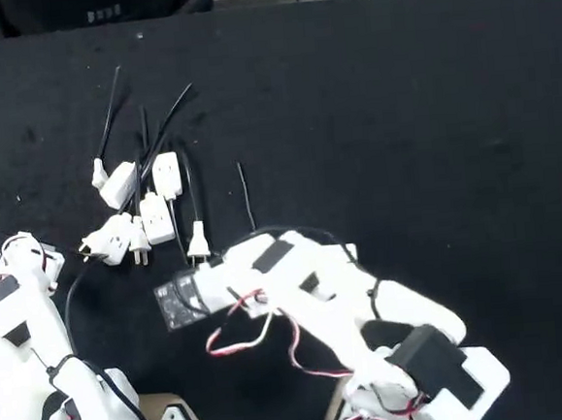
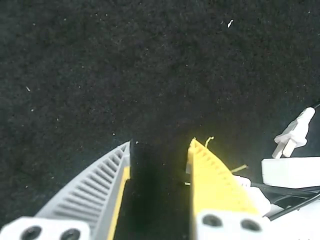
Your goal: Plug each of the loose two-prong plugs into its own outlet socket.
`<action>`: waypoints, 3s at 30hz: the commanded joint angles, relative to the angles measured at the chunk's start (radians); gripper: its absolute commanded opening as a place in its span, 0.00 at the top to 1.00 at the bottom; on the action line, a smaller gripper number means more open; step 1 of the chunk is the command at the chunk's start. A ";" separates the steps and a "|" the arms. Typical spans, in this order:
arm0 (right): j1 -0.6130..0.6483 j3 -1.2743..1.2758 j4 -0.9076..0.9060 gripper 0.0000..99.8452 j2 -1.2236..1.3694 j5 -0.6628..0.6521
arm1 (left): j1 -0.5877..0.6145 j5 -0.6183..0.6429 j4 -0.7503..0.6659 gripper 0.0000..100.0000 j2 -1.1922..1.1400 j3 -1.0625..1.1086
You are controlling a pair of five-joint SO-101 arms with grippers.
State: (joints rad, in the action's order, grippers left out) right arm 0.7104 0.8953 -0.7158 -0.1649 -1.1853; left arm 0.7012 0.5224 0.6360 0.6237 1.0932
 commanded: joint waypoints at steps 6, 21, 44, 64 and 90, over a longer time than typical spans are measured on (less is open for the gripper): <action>-0.061 -0.222 -0.344 0.99 -0.211 0.482 | 0.008 0.005 -0.006 0.81 0.029 -0.024; -0.040 -0.116 -0.103 0.96 0.077 0.649 | -0.051 0.003 -0.006 0.81 0.026 -0.022; -0.127 -0.016 -0.104 0.99 -0.191 0.701 | -0.094 -0.074 0.009 0.81 0.031 -0.021; -0.009 0.483 0.540 0.99 -0.572 1.013 | -0.624 -0.416 0.247 0.81 0.838 0.251; 0.057 0.464 0.471 0.99 -0.645 1.019 | -0.866 -0.419 0.284 0.81 1.082 0.420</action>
State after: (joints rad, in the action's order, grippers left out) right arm 0.7595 1.4124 -0.2294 -0.7342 -0.1757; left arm -0.1565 0.1143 0.9214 1.6993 1.5213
